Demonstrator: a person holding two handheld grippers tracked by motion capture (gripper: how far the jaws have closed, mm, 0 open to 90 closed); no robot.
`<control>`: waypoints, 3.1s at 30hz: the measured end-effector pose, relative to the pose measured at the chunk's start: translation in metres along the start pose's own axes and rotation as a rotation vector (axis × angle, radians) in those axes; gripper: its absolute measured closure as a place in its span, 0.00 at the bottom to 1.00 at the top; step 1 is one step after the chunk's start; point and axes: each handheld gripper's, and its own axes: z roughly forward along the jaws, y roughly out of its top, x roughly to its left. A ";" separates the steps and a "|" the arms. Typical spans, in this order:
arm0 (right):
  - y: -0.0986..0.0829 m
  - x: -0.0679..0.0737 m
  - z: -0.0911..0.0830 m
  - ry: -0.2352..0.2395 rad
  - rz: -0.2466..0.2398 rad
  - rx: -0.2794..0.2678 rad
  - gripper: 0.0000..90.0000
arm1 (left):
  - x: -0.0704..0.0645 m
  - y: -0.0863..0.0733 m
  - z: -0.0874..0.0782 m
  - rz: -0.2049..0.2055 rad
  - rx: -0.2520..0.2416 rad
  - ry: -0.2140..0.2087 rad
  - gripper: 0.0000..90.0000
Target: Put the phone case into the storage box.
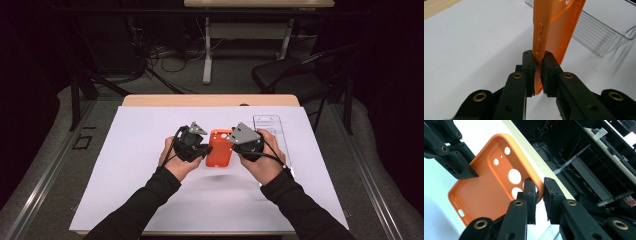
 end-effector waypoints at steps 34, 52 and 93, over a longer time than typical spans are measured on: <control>0.001 -0.007 -0.002 0.012 0.027 -0.008 0.91 | 0.002 0.000 -0.001 0.002 -0.050 -0.010 0.75; -0.001 -0.023 -0.003 -0.034 -0.005 0.005 0.91 | 0.010 -0.008 0.003 0.026 -0.108 -0.020 0.56; -0.001 -0.094 -0.009 -0.170 -0.009 0.005 0.90 | 0.029 -0.023 -0.013 -0.009 -0.192 0.050 0.29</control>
